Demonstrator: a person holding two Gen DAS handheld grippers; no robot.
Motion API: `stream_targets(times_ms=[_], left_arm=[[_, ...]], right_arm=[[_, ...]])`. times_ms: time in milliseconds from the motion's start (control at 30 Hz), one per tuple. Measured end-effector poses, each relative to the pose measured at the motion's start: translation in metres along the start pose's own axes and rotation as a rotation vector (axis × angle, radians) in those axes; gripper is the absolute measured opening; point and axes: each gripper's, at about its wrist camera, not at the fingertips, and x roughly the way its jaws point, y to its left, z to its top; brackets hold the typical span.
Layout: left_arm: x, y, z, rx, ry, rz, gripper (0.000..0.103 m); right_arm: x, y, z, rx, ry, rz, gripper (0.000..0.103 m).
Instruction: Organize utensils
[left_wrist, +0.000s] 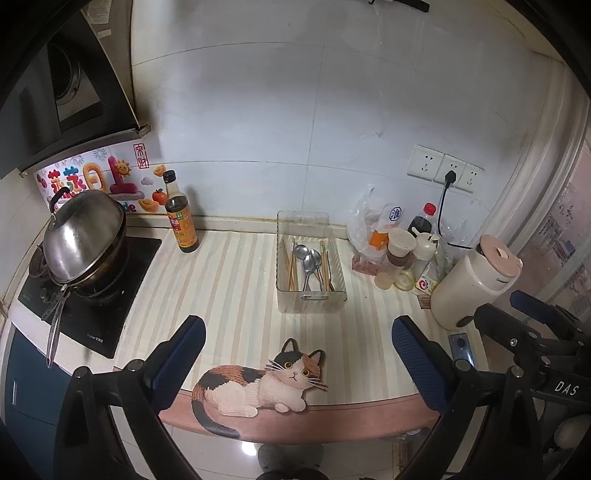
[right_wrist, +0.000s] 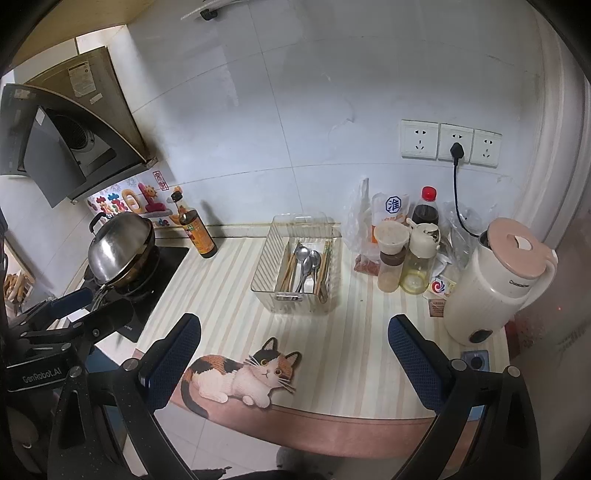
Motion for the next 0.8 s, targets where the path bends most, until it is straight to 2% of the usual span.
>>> stream_targets(times_ms=[800], left_arm=[[0.0011, -0.0051, 0.0014, -0.004, -0.005, 0.011, 0.103]], right_arm=[[-0.001, 0.0046, 0.0009, 0.006, -0.007, 0.005, 0.103]])
